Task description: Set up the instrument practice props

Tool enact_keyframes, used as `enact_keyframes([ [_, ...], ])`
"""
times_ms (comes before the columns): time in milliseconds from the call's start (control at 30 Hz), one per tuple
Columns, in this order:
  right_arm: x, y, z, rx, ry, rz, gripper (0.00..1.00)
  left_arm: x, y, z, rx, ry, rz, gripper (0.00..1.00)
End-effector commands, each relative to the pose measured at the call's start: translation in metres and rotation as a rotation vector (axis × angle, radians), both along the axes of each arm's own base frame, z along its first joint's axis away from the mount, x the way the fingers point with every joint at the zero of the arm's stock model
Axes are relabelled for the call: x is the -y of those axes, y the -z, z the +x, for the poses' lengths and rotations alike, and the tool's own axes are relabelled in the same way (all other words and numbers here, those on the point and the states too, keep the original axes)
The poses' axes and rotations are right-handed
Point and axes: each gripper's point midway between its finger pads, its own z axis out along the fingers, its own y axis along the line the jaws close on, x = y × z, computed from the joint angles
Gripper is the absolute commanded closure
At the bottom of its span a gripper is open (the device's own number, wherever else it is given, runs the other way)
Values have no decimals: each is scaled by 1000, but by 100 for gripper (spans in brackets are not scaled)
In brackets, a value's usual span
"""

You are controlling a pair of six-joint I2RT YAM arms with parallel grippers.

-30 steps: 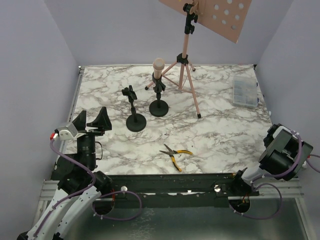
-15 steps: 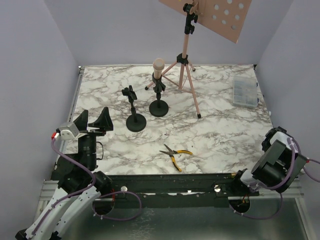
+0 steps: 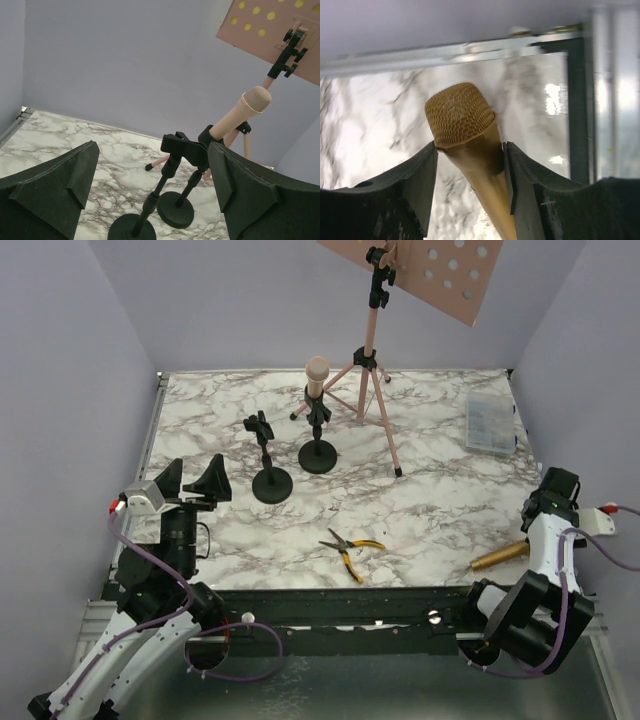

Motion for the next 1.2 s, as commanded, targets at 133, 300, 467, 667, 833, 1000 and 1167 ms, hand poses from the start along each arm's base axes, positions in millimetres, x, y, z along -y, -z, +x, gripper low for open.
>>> enact_keyframes([
  [133,-45,10,131,34,-431,-3,83,7,6,8,-27,2,39,1],
  [300,-86,34,185,68,-556,86,77,10,10,12,-49,-2,60,1],
  [467,-88,43,222,21,-740,72,22,11,13,14,-64,-3,78,1],
  [667,-92,52,229,9,-783,98,13,10,13,15,-65,-7,86,1],
  [833,-102,63,231,64,-778,150,38,8,12,13,-63,-14,84,1],
  [1000,-105,54,241,137,-771,150,60,6,12,13,-64,-22,88,1],
  [1167,-123,36,225,262,-761,157,81,9,14,15,-71,-14,98,1],
])
